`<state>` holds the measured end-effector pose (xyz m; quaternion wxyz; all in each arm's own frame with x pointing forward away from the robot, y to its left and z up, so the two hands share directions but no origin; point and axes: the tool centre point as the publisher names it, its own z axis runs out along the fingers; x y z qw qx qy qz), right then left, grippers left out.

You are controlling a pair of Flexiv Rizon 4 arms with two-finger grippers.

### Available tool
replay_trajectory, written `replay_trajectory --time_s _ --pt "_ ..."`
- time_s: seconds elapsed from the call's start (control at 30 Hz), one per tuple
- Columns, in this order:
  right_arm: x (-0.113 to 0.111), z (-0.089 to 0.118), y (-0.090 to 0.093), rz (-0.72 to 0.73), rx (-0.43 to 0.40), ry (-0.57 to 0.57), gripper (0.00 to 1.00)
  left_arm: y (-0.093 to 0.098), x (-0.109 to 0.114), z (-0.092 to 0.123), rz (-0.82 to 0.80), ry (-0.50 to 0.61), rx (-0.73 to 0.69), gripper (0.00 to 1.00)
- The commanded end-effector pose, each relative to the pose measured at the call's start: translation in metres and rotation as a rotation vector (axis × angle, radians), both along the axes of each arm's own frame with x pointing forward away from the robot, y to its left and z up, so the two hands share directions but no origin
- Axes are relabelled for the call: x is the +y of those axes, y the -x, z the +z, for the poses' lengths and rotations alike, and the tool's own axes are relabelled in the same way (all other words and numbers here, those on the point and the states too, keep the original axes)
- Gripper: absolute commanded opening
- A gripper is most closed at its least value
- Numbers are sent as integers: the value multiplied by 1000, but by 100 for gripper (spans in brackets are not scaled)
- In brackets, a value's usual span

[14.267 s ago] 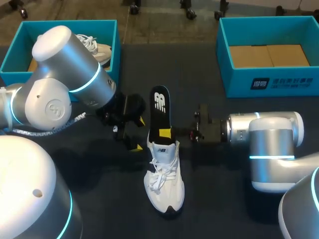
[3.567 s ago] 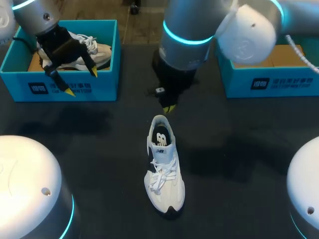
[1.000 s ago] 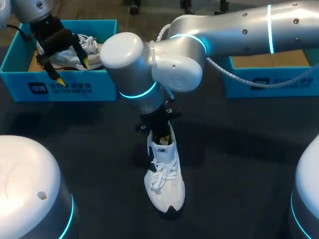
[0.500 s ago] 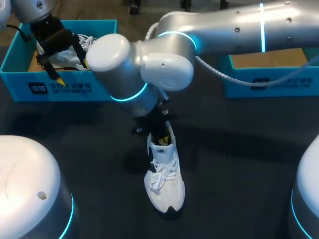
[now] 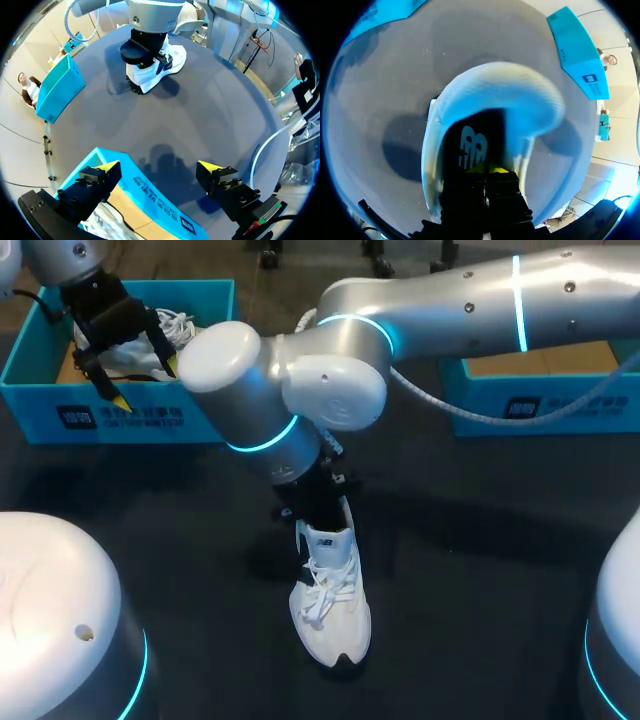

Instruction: Take the shoe out of the shoebox, open the shoe tongue, remove and reinsert the insole, then place the shoe into the shoebox

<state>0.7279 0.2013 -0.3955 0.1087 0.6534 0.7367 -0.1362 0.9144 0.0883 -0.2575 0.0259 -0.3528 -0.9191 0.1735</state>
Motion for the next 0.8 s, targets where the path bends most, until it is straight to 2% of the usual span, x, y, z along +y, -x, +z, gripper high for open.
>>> replay_trajectory --time_s 0.03,0.17,0.33,0.53,0.67,0.8 --pt "-3 -11 -3 1 18 -32 0 -1 0 0 -2 -3 1 100" --pt "3 -7 -1 11 13 -53 0 -1 0 0 -2 -3 1 100" --pt "11 10 3 30 -12 -50 0 -1 0 0 -2 -3 1 100" --pt "4 28 4 8 -60 -30 0 -1 0 0 -2 -3 1 100" --pt "-3 31 -1 2 -82 -35 0 -1 0 0 -2 -3 1 100" --pt "-6 24 -9 4 -78 -58 0 -1 0 0 -2 -3 1 100"
